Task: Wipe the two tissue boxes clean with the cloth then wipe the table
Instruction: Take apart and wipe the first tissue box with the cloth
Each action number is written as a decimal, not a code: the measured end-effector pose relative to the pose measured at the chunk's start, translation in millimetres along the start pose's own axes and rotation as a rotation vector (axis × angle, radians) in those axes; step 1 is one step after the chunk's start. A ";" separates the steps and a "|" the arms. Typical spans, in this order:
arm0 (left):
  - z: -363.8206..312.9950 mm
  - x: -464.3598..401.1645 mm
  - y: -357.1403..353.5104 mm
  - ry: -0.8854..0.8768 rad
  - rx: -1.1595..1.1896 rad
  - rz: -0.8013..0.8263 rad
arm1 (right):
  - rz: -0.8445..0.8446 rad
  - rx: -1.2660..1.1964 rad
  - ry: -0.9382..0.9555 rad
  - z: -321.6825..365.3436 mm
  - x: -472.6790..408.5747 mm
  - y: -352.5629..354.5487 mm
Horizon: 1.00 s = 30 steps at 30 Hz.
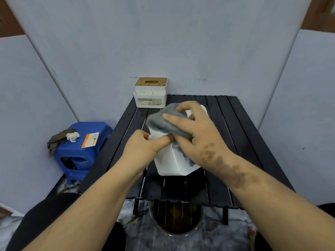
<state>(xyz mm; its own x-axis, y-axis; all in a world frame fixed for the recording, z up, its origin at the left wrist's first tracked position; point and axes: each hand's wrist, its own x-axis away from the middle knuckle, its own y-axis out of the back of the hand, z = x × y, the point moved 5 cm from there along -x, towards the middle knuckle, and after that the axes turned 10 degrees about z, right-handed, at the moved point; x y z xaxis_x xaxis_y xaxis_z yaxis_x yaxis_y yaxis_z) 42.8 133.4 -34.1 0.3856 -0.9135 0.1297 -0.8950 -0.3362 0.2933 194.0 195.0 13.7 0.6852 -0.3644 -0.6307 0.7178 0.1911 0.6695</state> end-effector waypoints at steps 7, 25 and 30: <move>-1.3 5.4 2.3 0.029 -0.015 -0.031 | -0.260 -0.268 -0.547 -82.4 22.3 39.9; -6.7 6.8 0.3 0.000 -0.077 -0.031 | -0.207 -0.207 -0.442 -58.6 50.3 30.6; -3.4 3.3 4.0 0.023 -0.049 -0.026 | -0.099 -0.104 -0.405 -60.4 50.1 35.5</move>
<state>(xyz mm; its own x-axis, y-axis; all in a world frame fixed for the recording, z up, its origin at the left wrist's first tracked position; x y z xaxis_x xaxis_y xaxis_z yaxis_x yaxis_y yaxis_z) 41.2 129.9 -29.3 0.4141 -0.8989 0.1431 -0.8729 -0.3476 0.3424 261.3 238.6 -17.8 0.5236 -0.7101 -0.4707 0.8003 0.2205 0.5576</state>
